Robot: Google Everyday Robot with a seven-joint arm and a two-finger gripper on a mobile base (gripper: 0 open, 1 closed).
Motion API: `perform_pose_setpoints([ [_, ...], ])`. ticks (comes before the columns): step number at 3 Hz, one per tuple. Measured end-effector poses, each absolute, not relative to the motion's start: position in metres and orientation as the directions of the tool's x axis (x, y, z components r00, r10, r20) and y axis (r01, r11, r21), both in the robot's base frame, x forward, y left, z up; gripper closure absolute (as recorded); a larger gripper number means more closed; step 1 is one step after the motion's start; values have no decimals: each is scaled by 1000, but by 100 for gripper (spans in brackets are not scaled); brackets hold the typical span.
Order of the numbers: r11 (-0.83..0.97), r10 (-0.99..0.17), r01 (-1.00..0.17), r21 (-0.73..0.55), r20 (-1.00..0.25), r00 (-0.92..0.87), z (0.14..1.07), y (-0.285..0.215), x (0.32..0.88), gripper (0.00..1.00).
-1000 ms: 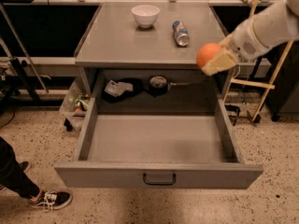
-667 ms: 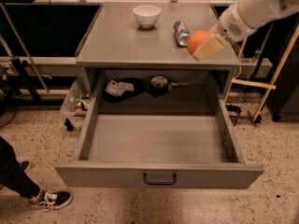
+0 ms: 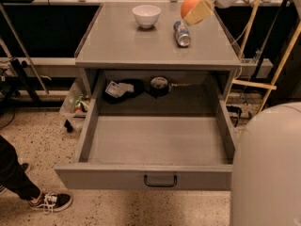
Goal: Pick orange from top drawer and place on counter
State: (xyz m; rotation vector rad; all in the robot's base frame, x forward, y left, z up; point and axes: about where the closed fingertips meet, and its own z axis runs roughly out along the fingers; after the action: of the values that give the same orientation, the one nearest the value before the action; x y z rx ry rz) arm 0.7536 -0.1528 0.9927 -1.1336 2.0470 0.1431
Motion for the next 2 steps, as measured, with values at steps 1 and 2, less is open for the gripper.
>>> perform_pose_setpoints([
  [1,602,-667,-745,-287,-694,-271,1017,-154,757,100],
  [2,602,-667,-745,-287,-694,-272,1017,-154,757,100],
])
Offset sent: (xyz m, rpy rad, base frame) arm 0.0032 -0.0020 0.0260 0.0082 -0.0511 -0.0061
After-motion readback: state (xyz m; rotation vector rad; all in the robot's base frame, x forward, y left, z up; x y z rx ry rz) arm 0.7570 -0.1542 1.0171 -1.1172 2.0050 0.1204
